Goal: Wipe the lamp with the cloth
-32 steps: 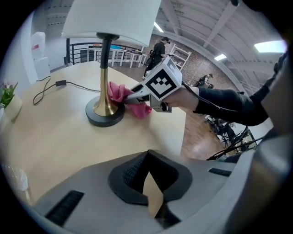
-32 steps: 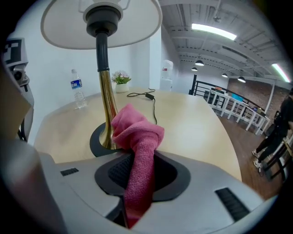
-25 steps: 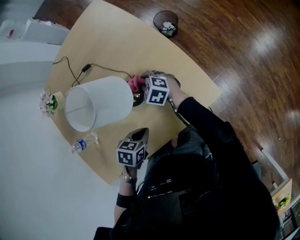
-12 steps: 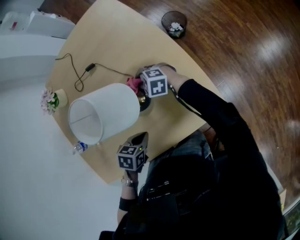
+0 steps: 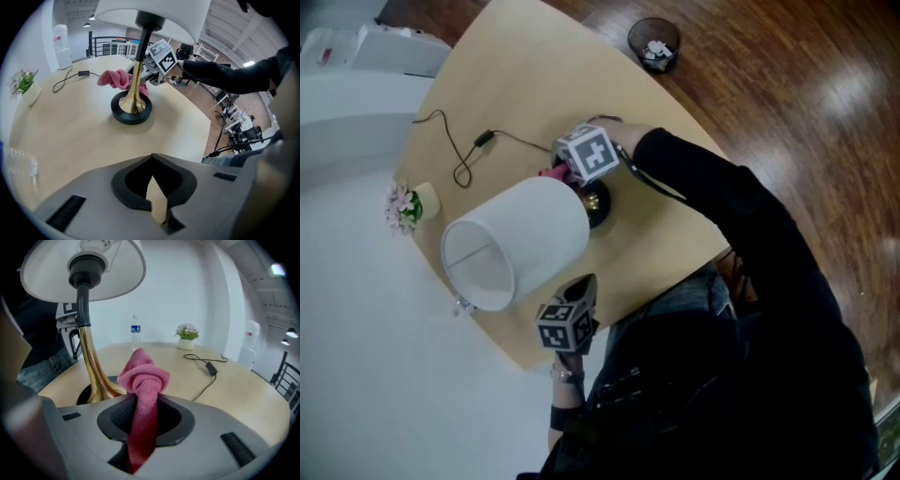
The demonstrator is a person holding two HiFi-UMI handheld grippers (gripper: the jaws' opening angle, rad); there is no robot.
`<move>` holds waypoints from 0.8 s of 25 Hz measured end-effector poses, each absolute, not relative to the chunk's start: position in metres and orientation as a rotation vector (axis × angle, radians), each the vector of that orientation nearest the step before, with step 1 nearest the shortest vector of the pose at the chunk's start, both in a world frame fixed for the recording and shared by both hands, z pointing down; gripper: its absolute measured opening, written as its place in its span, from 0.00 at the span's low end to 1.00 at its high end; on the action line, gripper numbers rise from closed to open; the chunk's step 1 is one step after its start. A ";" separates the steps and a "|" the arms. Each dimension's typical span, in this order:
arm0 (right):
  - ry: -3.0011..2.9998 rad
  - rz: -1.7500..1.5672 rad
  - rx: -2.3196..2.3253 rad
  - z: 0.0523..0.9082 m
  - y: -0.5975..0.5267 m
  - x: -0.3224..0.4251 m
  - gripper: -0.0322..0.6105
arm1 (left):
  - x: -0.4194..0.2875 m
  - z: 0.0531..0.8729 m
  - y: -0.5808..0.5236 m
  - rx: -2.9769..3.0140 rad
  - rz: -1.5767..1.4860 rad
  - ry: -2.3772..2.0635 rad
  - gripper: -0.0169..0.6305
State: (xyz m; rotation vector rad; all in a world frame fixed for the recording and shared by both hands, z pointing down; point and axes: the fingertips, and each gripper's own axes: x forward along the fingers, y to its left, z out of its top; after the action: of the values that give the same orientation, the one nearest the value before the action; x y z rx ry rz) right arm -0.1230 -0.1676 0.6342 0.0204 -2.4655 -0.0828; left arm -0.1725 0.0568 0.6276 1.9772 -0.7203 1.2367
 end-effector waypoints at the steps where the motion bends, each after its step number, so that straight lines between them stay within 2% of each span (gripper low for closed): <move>1: -2.453 -0.085 -0.025 0.636 -0.163 -0.125 0.20 | -0.175 0.628 0.056 1.978 1.236 -0.727 0.02; 8: -2.438 -0.053 -0.087 0.636 -0.135 -0.108 0.20 | -0.173 0.631 0.055 1.971 1.235 -0.704 0.02; 20: -2.343 0.104 0.181 0.639 -0.087 -0.068 0.20 | -0.143 0.622 0.063 2.075 1.265 -0.569 0.02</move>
State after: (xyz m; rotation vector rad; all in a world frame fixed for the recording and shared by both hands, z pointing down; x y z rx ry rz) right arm -0.0682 -0.0869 0.6389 0.1806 -2.3430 0.1039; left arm -0.1429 0.0628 0.6220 2.0746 -0.5693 1.2647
